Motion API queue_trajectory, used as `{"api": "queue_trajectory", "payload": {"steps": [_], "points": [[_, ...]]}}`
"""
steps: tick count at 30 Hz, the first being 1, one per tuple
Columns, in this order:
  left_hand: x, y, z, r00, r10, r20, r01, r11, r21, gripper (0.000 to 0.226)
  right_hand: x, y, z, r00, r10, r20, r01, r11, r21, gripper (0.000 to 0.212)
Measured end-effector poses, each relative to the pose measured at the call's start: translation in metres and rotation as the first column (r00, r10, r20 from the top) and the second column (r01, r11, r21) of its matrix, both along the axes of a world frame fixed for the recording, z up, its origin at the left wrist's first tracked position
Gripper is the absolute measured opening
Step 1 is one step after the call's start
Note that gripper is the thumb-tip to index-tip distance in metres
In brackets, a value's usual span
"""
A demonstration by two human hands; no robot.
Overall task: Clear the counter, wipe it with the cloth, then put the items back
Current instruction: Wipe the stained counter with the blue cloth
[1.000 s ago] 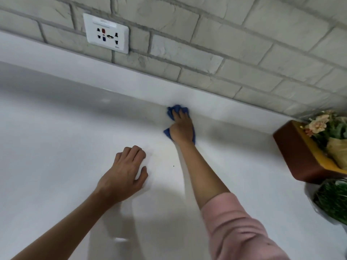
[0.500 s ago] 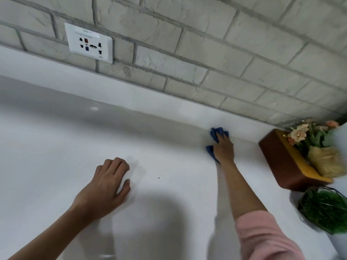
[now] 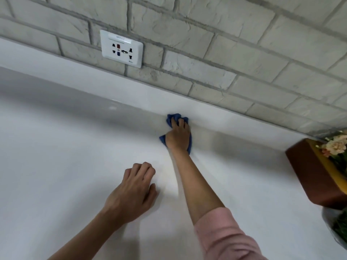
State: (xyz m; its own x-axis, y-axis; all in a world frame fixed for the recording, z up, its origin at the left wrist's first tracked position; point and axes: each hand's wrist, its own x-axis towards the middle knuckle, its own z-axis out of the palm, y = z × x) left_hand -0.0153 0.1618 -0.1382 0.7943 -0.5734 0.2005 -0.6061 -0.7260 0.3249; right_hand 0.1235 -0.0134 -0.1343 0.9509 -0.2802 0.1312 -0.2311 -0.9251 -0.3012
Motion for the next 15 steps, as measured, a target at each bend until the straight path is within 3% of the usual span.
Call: {"api": "queue_trajectory", "payload": {"steps": [3, 6, 15], "points": [[0.001, 0.001, -0.002, 1.0, -0.008, -0.005, 0.008, 1.0, -0.022, 0.025, 0.02, 0.019, -0.002, 0.969, 0.249, 0.008, -0.249, 0.967, 0.053, 0.062], [0.003, 0.002, -0.004, 1.0, -0.023, -0.004, 0.023, 0.999, -0.047, 0.023, 0.037, 0.005, 0.008, 0.866, 0.497, -0.062, -0.482, 0.861, 0.164, 0.059], [-0.001, 0.003, -0.002, 1.0, 0.013, 0.015, -0.011, 0.986, -0.166, 0.023, -0.055, -0.032, 0.022, 0.756, 0.647, -0.098, -0.526, 0.69, 0.496, 0.06]]}}
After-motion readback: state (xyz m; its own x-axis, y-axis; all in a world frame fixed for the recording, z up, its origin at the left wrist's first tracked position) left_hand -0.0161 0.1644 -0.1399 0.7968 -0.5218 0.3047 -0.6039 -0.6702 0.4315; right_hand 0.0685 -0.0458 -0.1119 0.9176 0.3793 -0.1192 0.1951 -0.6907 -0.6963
